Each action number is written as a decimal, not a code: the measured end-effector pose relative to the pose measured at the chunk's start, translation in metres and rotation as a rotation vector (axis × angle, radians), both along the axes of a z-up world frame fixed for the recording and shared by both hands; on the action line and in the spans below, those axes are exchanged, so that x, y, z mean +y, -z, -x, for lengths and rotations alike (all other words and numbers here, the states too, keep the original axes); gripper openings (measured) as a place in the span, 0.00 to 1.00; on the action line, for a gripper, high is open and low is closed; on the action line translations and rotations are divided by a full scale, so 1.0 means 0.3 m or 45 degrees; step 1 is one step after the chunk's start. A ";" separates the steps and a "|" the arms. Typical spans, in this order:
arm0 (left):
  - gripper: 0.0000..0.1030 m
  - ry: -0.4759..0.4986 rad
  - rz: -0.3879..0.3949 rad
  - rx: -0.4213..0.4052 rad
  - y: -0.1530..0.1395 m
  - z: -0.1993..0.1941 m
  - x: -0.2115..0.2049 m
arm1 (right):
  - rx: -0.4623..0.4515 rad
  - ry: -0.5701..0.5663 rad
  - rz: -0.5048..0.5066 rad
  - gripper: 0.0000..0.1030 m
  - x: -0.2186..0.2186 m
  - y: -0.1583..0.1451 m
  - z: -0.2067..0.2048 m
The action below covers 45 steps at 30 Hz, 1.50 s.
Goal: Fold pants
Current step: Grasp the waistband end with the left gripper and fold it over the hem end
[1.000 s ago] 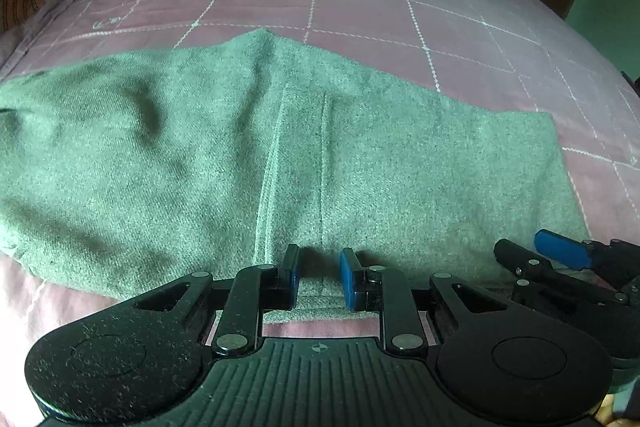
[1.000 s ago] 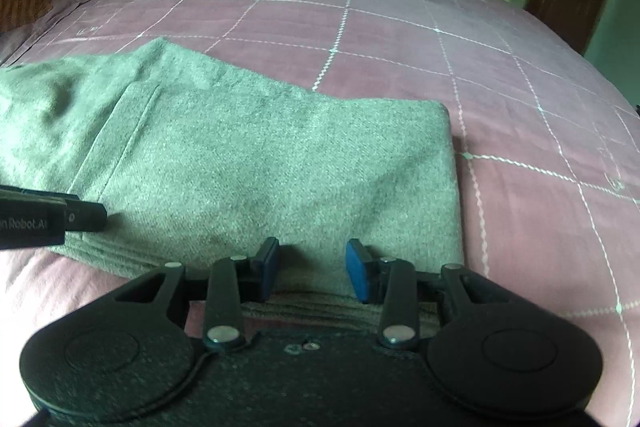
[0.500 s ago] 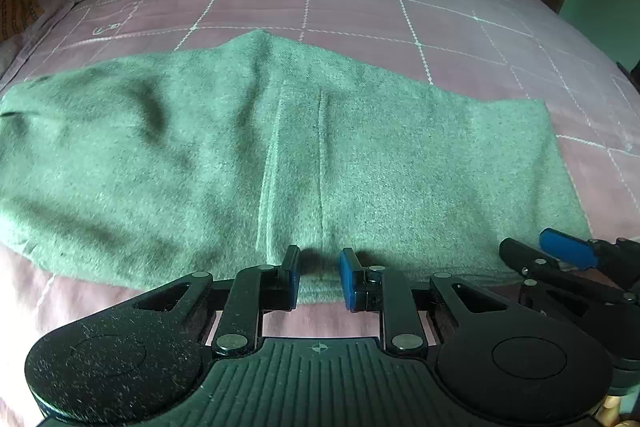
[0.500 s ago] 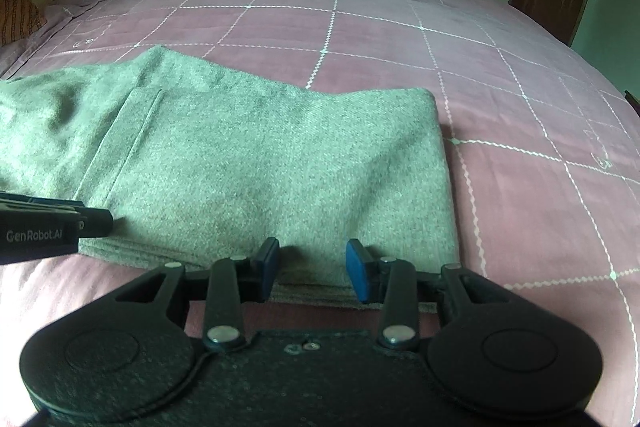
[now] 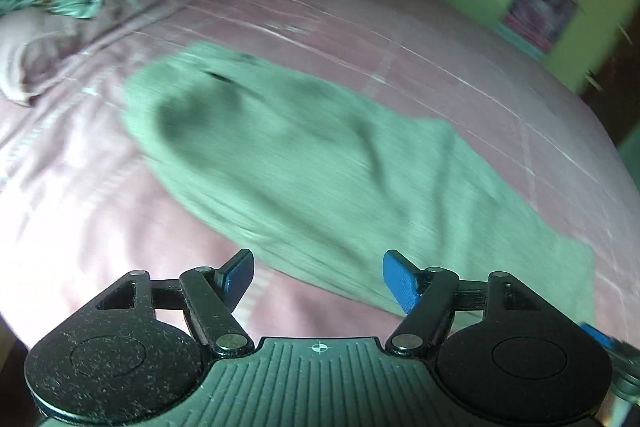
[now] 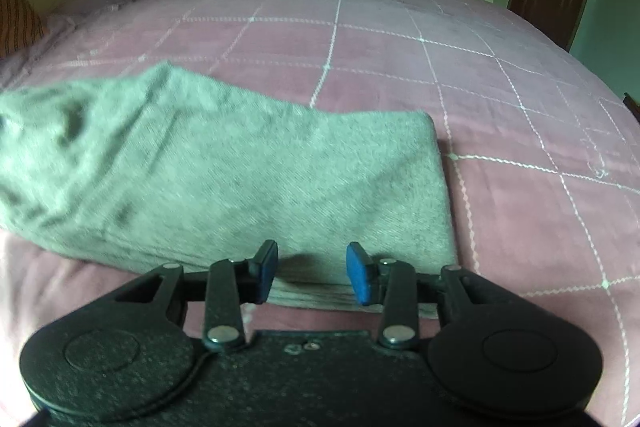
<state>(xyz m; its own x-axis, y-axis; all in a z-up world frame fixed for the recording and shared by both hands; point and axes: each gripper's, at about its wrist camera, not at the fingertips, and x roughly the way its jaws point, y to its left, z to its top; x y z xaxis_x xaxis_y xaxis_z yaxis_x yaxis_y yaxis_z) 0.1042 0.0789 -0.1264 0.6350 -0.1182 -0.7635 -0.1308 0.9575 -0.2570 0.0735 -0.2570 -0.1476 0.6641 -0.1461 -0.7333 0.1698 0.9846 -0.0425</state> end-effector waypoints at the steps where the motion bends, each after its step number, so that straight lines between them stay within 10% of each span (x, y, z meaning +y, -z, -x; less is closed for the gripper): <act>1: 0.68 -0.035 0.021 0.007 0.007 -0.010 0.048 | -0.016 0.000 -0.022 0.37 0.008 -0.008 0.001; 8: 0.68 -0.330 0.371 0.096 0.161 -0.086 0.318 | -0.020 -0.092 -0.068 0.43 0.109 -0.016 -0.026; 21: 0.67 -0.430 0.768 0.022 0.364 -0.268 0.396 | 0.021 -0.119 -0.068 0.49 0.155 0.007 -0.083; 24: 0.30 -0.469 0.775 0.027 0.401 -0.308 0.401 | 0.022 -0.114 -0.066 0.49 0.154 0.009 -0.090; 26: 0.24 -0.488 0.806 0.026 0.425 -0.319 0.406 | 0.018 -0.106 -0.060 0.48 0.153 0.008 -0.096; 31: 0.18 -0.407 0.628 -0.047 0.324 -0.305 0.336 | -0.001 -0.108 -0.010 0.48 0.158 -0.009 -0.132; 38: 0.17 0.028 0.225 -0.326 -0.024 -0.339 0.044 | 0.129 -0.160 0.057 0.50 0.210 0.083 -0.209; 45: 0.18 0.575 0.014 -0.410 -0.113 -0.275 -0.485 | 0.012 0.006 -0.232 0.47 0.017 -0.026 -0.102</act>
<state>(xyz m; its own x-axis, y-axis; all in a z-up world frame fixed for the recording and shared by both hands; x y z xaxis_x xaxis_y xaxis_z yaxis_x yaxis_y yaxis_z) 0.1868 -0.0667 -0.0923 0.7202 -0.4400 -0.5364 0.3792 0.8971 -0.2267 0.1041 -0.2519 -0.1397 0.6566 -0.0134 -0.7541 0.1746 0.9754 0.1347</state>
